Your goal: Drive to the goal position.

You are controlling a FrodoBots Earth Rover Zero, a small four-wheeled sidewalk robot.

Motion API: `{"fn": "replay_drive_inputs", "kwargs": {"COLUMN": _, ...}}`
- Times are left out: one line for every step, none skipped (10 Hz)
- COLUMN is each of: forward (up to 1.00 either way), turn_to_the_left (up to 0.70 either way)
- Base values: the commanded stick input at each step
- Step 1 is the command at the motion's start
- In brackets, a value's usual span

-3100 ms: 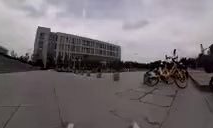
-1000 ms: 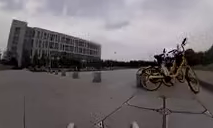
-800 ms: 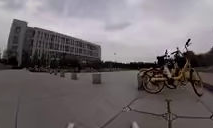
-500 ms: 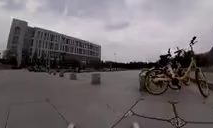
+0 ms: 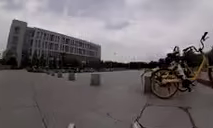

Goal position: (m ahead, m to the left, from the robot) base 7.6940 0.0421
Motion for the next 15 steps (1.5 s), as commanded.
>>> {"fn": "replay_drive_inputs", "kwargs": {"forward": 0.7, "turn_to_the_left": 0.0}}
{"fn": "replay_drive_inputs", "kwargs": {"forward": 0.7, "turn_to_the_left": 0.0}}
{"fn": "replay_drive_inputs", "kwargs": {"forward": 0.7, "turn_to_the_left": 0.0}}
{"fn": "replay_drive_inputs", "kwargs": {"forward": 0.7, "turn_to_the_left": 0.0}}
{"fn": "replay_drive_inputs", "kwargs": {"forward": 0.7, "turn_to_the_left": 0.0}}
{"fn": "replay_drive_inputs", "kwargs": {"forward": 0.7, "turn_to_the_left": -0.14}}
{"fn": "replay_drive_inputs", "kwargs": {"forward": 0.7, "turn_to_the_left": -0.27}}
{"fn": "replay_drive_inputs", "kwargs": {"forward": 0.7, "turn_to_the_left": -0.27}}
{"fn": "replay_drive_inputs", "kwargs": {"forward": 0.7, "turn_to_the_left": -0.21}}
{"fn": "replay_drive_inputs", "kwargs": {"forward": 0.7, "turn_to_the_left": 0.0}}
{"fn": "replay_drive_inputs", "kwargs": {"forward": 0.7, "turn_to_the_left": 0.0}}
{"fn": "replay_drive_inputs", "kwargs": {"forward": 0.7, "turn_to_the_left": 0.0}}
{"fn": "replay_drive_inputs", "kwargs": {"forward": 0.7, "turn_to_the_left": 0.0}}
{"fn": "replay_drive_inputs", "kwargs": {"forward": 0.7, "turn_to_the_left": 0.0}}
{"fn": "replay_drive_inputs", "kwargs": {"forward": 0.7, "turn_to_the_left": 0.0}}
